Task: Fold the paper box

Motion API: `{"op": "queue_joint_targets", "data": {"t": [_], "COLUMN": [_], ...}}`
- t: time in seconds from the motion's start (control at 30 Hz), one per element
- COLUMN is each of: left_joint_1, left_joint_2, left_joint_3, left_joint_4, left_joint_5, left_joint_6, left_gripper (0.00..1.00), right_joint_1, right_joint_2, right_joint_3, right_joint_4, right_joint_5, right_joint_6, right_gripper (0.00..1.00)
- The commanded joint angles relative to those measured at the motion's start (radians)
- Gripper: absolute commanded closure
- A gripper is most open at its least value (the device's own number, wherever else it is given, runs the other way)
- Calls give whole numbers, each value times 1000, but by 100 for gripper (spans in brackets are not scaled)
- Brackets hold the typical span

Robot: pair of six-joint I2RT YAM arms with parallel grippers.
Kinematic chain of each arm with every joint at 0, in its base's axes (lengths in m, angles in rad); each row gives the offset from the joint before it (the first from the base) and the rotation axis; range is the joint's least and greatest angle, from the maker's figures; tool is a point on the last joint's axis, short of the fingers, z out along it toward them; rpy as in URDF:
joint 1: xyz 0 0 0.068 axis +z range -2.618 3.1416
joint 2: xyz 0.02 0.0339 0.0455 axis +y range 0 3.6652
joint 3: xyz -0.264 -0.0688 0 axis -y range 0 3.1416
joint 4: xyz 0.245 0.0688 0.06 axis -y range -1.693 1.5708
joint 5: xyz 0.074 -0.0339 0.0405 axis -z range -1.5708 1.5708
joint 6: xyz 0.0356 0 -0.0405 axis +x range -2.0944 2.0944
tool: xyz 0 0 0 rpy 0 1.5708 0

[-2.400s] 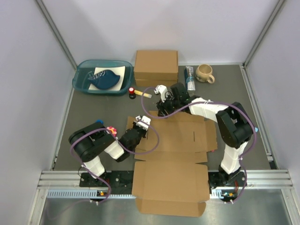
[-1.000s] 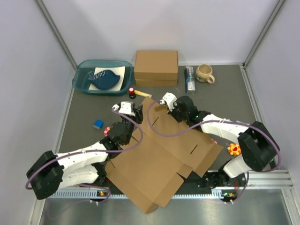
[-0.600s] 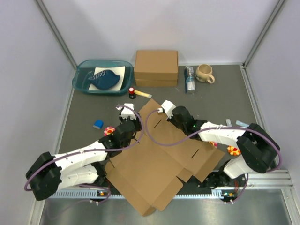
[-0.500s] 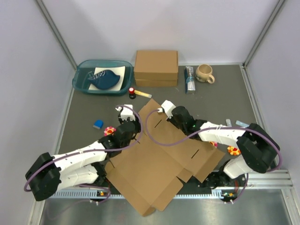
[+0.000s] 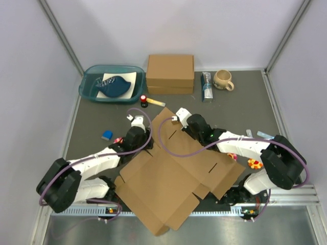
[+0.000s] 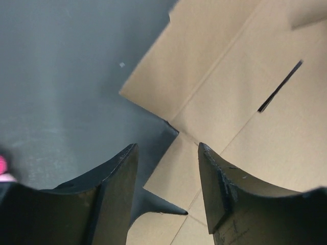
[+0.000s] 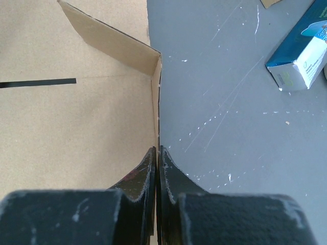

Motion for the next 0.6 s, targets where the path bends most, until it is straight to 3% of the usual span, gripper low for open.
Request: {"op": "queue_joint_targets", "data": {"t": [0.0,0.27,0.37,0.4,0.43,0.57], "left_joint_1": [15,18,18,18,17,3], "left_joint_2": [68,110,70,59,41,-19], "left_joint_3": [19,32,13,10,7,-54], "left_joint_4": [41,22,58,68,81,211], "left_joint_5": [196,256,268,312,338,411], "left_joint_6": [45,74,71,69,80,117], "left_gripper": [45,48,63,76,83,98], "right_joint_1": [32,32,32,32,32,35], "right_joint_2": [-10,6,10,12,12,-2], "right_joint_3": [42,48,48,51,50,60], "right_joint_4": [-6,-6,-6,-6,-6,-6], "right_joint_5": [-57,-65,-62,-61,-59,-47], "right_joint_6": [47,48,46,46,46,46], "right_gripper": [100,100,100,100,100,100]}}
